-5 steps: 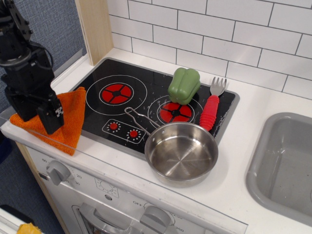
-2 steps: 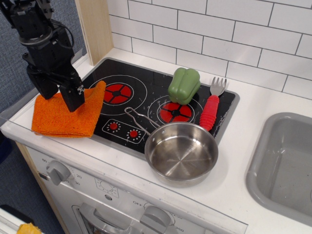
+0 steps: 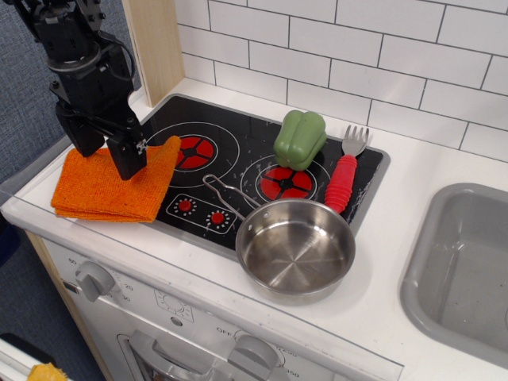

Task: Move the the towel to the lower left of cooktop

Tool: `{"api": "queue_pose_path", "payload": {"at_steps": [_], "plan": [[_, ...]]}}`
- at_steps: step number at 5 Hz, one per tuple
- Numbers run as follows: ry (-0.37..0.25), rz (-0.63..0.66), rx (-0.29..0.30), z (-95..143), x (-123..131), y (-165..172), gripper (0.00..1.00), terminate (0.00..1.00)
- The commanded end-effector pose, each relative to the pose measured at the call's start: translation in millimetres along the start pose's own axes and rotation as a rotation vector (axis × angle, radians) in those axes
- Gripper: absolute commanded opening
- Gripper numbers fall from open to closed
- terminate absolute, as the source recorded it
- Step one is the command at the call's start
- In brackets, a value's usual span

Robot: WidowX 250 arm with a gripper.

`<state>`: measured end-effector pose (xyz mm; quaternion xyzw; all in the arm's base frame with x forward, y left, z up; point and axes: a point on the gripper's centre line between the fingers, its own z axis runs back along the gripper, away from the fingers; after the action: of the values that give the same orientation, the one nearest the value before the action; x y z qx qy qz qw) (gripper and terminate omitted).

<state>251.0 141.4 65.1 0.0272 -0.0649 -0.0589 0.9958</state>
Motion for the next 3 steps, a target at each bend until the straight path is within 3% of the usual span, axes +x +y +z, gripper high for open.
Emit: {"api": "queue_pose_path", "payload": {"at_steps": [1,3], "plan": [[-0.036,-0.014,0.027,14.3,19.6,0.0,1.00,0.00],[-0.017,-0.028,0.018,12.1,29.0,-3.7,1.00,0.00]]}}
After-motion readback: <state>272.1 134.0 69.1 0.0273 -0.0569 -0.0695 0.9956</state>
